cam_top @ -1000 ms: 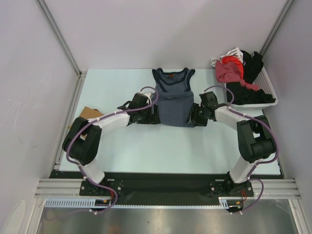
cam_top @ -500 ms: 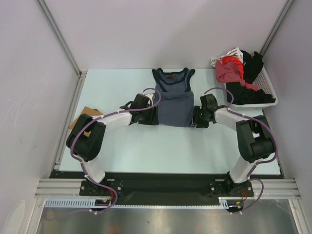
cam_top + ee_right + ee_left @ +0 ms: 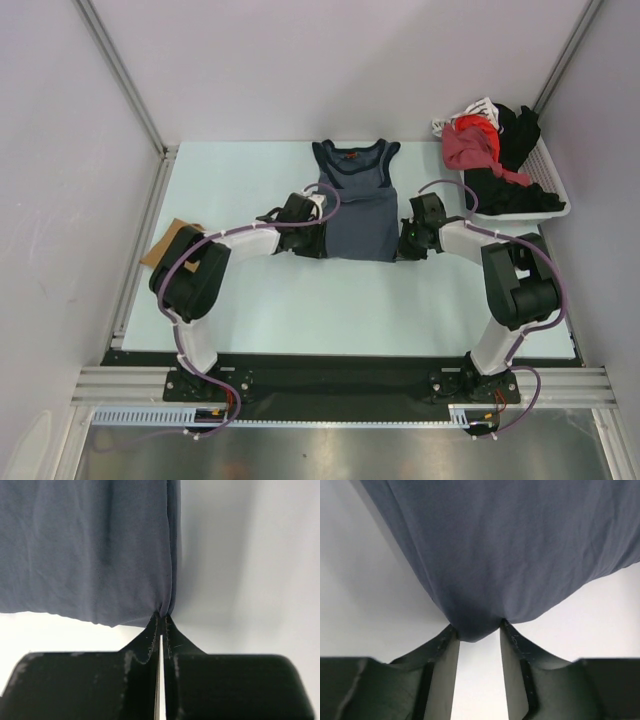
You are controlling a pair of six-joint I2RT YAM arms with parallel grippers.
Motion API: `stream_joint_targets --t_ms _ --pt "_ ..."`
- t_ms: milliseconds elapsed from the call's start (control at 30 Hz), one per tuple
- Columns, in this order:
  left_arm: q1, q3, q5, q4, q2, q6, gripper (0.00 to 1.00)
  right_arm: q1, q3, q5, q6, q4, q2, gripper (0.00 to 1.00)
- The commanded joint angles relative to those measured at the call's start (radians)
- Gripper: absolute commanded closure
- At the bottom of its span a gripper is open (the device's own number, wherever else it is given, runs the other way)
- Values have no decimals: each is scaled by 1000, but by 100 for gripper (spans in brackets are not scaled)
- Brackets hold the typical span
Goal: Fold and stack the tank tops
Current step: Fold the tank top
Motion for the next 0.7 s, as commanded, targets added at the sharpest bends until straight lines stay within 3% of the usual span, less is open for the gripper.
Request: stream_joint_targets --t_ms 0,33,100,133,433,667 --pt "-7 43 12 3 14 30 66 -11 2 16 -16 -4 -16 100" --pt "-7 41 14 2 11 33 73 -11 2 14 -16 -4 -18 100" --pt "-7 35 6 -6 -1 41 97 -14 3 11 -18 -12 -24 100" --pt "-7 32 -6 -16 -7 44 100 -16 3 14 -18 -14 -27 100" --pt "-18 -58 -74 -150 -87 24 100 10 -80 96 2 -101 -156 100" --pt "-131 -212 -95 -122 -217 -50 100 118 -238 134 85 -149 -350 100"
